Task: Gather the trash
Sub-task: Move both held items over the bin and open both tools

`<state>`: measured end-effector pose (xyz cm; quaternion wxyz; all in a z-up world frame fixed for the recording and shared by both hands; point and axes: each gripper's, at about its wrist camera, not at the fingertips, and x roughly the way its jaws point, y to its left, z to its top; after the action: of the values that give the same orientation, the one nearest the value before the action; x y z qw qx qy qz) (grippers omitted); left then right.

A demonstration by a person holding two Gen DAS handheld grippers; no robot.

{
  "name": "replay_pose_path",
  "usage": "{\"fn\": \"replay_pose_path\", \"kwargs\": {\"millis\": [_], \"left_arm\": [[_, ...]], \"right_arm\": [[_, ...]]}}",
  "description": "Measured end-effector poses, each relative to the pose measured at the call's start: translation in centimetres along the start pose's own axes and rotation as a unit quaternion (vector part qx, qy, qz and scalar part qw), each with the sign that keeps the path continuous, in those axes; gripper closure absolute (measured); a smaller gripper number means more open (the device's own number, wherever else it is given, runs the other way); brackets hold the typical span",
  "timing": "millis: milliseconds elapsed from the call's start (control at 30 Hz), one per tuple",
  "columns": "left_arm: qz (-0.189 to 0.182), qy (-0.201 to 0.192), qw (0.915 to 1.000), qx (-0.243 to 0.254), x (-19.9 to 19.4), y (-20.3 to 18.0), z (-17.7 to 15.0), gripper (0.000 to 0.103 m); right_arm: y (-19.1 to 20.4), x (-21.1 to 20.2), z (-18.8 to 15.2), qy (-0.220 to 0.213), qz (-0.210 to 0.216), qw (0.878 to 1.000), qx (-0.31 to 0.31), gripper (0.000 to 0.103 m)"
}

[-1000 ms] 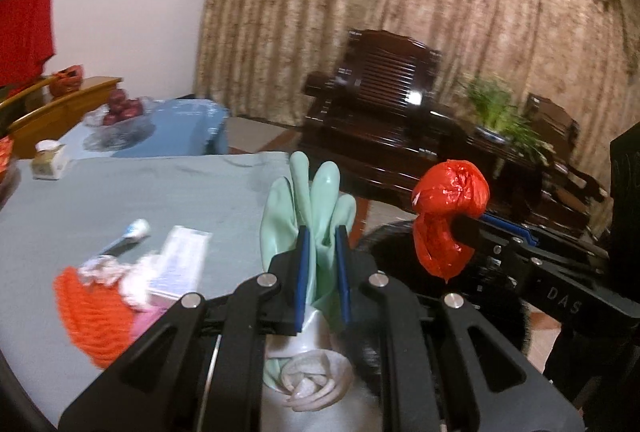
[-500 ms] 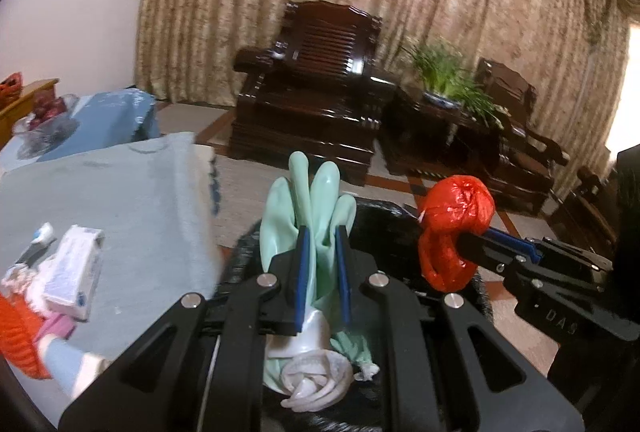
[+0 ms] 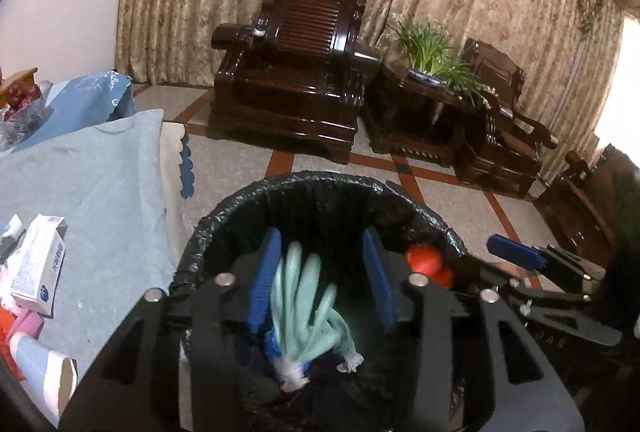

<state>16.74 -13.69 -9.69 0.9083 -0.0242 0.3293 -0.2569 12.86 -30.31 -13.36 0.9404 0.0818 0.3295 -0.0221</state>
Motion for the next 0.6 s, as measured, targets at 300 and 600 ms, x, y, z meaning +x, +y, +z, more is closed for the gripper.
{"fn": "replay_pose_path", "kwargs": {"millis": [300, 600], "left_arm": [[0.045, -0.036, 0.9981, -0.02, -4.2, 3.0, 0.5, 0.018], [0.122, -0.075, 0.9892, -0.028, -11.2, 7.4, 0.3, 0.014]], "right_arm": [[1.2, -1.3, 0.9, -0.026, 0.004, 1.0, 0.009, 0.006], [6.5, -1.8, 2.3, -0.047, 0.058, 0.997, -0.029, 0.006]]}}
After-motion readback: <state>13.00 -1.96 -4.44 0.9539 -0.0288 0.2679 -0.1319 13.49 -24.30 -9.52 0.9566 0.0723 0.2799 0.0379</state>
